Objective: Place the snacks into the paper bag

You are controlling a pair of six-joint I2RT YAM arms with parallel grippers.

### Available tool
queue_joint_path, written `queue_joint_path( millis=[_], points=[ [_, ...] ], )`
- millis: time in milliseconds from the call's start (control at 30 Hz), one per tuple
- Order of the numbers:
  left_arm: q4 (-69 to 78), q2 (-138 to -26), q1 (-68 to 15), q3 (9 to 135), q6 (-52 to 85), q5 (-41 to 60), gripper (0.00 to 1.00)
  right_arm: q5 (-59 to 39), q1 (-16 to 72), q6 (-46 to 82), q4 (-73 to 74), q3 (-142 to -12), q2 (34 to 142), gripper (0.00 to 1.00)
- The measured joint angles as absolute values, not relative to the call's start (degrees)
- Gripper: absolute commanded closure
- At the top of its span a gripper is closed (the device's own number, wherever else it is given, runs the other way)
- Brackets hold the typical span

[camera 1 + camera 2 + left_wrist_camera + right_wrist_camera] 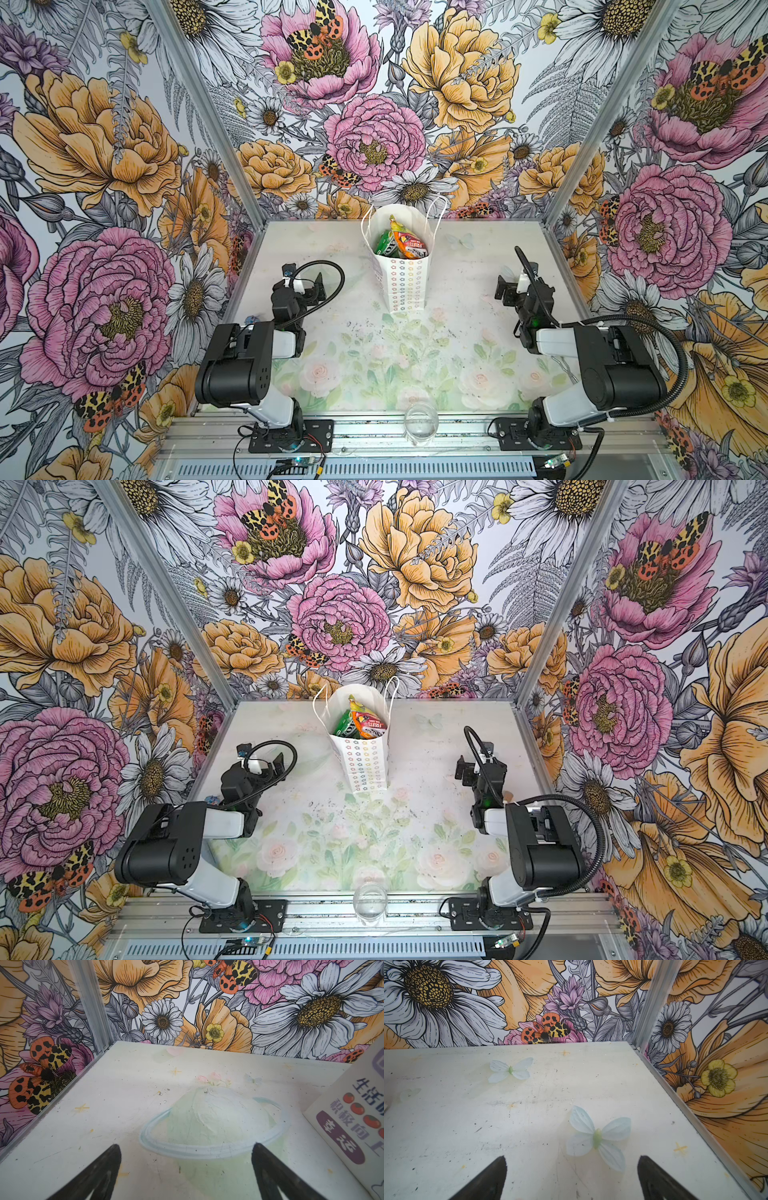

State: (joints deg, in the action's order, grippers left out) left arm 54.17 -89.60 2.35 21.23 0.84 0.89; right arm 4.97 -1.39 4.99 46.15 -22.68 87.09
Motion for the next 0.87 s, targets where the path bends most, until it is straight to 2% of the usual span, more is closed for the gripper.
queue_joint_path(
  millis=[267, 867],
  points=[
    [54.19, -89.6, 2.85, 21.23, -0.4, 4.73, 0.01, 4.97, -1.3, 4.99, 46.15, -22.68, 87.09, 0.0],
    [54.15, -89.6, 2.09, 21.23, -0.38, -0.51, 0.01, 4.97, -1.3, 4.99, 46.15, -22.68, 87.09, 0.0]
  ],
)
